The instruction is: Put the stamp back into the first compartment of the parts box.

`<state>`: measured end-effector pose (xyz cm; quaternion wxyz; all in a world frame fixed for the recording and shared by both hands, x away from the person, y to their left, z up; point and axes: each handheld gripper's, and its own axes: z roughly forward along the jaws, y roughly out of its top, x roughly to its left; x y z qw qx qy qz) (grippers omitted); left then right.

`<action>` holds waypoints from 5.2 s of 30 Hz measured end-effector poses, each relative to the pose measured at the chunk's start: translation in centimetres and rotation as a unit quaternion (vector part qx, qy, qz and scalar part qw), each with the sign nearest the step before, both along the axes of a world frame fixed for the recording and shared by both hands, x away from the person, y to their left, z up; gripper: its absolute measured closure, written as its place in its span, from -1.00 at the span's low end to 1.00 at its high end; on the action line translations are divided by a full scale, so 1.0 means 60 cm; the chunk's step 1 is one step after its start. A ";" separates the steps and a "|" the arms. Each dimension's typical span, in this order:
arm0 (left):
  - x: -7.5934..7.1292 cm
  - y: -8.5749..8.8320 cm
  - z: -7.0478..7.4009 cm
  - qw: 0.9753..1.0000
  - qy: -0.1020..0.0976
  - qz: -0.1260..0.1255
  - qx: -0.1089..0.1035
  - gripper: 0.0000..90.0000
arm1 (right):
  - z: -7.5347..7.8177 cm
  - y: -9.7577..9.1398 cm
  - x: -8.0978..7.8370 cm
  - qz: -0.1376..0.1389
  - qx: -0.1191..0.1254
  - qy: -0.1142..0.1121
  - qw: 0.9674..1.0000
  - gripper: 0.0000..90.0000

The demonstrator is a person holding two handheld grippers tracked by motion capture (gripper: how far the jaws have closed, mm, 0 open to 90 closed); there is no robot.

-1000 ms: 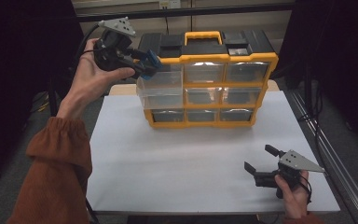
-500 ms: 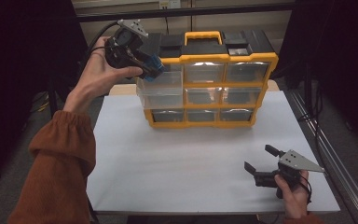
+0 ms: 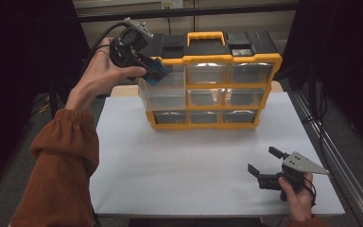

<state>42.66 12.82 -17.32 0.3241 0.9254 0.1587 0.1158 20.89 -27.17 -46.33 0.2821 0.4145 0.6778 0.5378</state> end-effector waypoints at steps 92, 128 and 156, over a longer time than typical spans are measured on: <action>-0.117 0.106 -0.151 0.933 -0.155 0.132 -0.296 -0.94 | -0.004 -0.003 -0.001 -0.005 0.002 0.005 1.000 -0.99; -0.171 0.135 -0.320 0.907 -0.172 0.194 -0.332 -0.95 | -0.003 0.001 0.000 -0.006 0.001 0.000 1.000 -0.99; -0.242 0.186 -0.446 0.905 -0.146 0.227 -0.328 -0.94 | -0.003 0.003 -0.001 -0.013 0.008 -0.010 1.000 -0.99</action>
